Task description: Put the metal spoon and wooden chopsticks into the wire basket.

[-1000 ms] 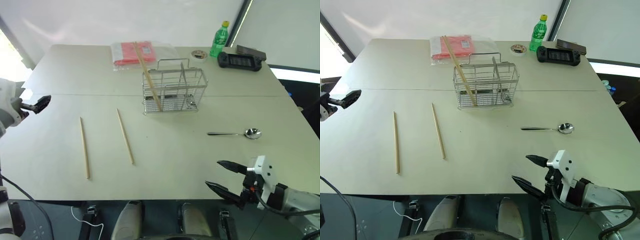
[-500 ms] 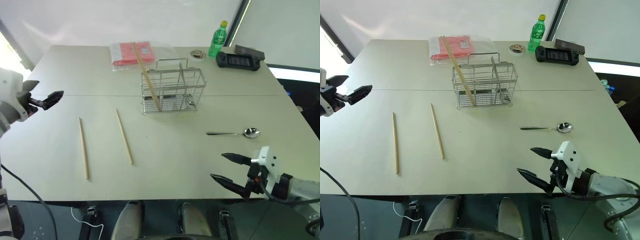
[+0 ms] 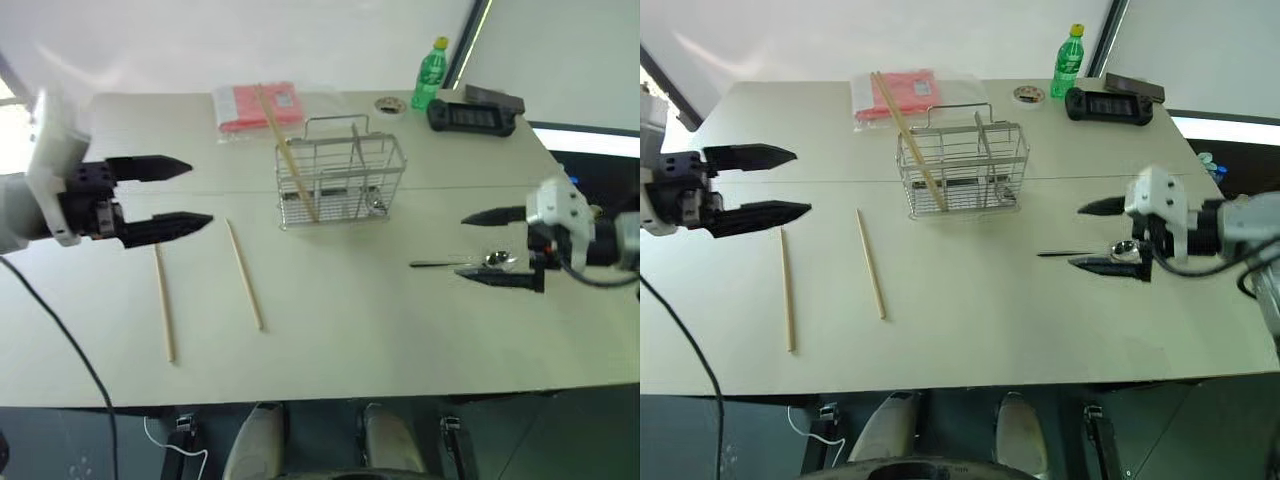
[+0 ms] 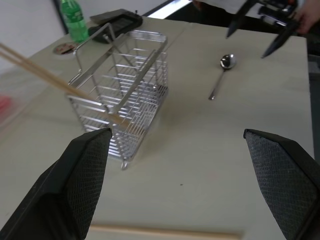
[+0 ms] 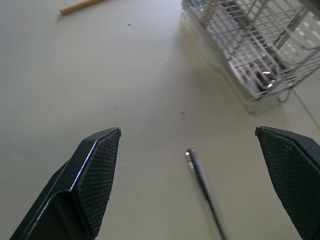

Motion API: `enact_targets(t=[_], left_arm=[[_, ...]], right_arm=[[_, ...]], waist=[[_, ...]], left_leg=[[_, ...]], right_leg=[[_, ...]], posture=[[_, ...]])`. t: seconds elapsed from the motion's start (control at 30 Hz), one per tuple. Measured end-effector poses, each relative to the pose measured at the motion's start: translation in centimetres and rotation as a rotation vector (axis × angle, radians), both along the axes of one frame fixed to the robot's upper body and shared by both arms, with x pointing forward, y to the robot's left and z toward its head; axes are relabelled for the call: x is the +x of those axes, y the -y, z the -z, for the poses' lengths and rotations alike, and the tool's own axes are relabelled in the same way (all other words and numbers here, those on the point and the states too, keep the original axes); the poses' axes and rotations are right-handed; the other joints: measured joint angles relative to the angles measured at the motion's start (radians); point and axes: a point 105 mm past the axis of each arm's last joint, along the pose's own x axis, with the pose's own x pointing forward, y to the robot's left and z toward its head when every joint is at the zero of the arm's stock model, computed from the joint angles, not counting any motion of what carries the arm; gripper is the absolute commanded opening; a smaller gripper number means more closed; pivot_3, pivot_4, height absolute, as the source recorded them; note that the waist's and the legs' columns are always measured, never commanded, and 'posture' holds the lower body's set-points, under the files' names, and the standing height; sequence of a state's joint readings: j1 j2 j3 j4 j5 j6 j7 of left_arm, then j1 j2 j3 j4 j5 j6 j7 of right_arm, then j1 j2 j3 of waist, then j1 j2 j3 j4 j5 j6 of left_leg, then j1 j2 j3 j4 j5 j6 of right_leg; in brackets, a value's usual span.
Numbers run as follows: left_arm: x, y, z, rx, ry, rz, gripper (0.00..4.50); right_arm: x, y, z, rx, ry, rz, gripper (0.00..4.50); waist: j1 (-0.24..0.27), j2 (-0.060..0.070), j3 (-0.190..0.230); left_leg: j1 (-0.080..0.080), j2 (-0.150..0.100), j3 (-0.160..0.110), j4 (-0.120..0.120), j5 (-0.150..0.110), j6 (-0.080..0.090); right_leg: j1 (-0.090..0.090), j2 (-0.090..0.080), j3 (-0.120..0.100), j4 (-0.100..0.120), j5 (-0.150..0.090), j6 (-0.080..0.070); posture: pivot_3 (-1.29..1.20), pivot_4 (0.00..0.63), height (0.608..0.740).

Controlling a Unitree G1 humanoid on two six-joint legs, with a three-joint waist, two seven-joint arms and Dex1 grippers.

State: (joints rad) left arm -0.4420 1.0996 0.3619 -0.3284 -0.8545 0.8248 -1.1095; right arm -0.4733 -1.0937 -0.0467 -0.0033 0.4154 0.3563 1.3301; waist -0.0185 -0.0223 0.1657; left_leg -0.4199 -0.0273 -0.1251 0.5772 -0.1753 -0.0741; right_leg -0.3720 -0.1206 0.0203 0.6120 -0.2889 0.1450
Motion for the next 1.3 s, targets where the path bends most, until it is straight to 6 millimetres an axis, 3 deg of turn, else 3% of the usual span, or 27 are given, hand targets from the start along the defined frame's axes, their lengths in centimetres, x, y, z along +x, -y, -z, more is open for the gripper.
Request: enact_targets(t=[0.27,0.5,0.83,0.97,1.17,1.3], left_arm=[[-1.0,1.3,2.4,0.056,-0.071,0.095,4.45],[-2.5,2.1,4.1,0.102,-0.123,0.156,4.45],[-2.7,3.4,5.6,0.125,-0.154,0.218,4.45],[-2.5,3.7,5.5,0.135,-0.133,0.225,4.5],[-2.2,4.1,4.5,0.134,-0.086,0.233,4.5],[-2.2,4.2,4.1,0.126,-0.084,0.239,4.5]], right_arm=[[5.0,1.4,2.8,-0.122,-0.102,0.028,4.5],[5.8,3.2,6.4,-0.252,-0.176,0.045,4.5],[6.8,3.4,8.3,-0.311,-0.19,0.053,4.5],[6.7,3.7,8.8,-0.343,-0.2,0.048,3.22],[6.3,3.6,9.0,-0.35,-0.227,0.021,0.03],[6.3,3.5,8.9,-0.341,-0.225,0.017,0.03]], waist=[[-0.017,0.002,0.002],[-0.025,0.002,0.002],[-0.025,0.003,0.003],[-0.025,0.003,0.003],[-0.026,0.003,0.003],[-0.026,0.003,0.003]], left_leg=[[0.0,0.003,0.002,-0.001,0.0,0.0],[0.003,0.003,0.003,-0.001,0.0,0.0],[0.007,0.003,0.004,-0.001,0.0,0.0],[0.008,0.003,0.004,-0.001,0.0,0.0],[0.01,0.003,0.004,-0.001,0.0,0.0],[0.011,0.003,0.004,-0.001,0.0,0.0]], right_leg=[[-0.001,0.003,0.001,0.002,0.002,0.004],[0.001,0.003,0.002,0.003,0.002,0.004],[0.004,0.003,0.002,0.004,0.002,0.004],[0.005,0.003,0.002,0.004,0.002,0.004],[0.006,0.003,0.002,0.004,0.002,0.004],[0.008,0.004,0.002,0.004,0.002,0.004]], posture=[[0.0,0.15,0.721],[0.0,0.15,0.721],[0.0,0.15,0.721],[0.0,0.15,0.721],[0.0,0.15,0.721],[0.0,0.15,0.721]])
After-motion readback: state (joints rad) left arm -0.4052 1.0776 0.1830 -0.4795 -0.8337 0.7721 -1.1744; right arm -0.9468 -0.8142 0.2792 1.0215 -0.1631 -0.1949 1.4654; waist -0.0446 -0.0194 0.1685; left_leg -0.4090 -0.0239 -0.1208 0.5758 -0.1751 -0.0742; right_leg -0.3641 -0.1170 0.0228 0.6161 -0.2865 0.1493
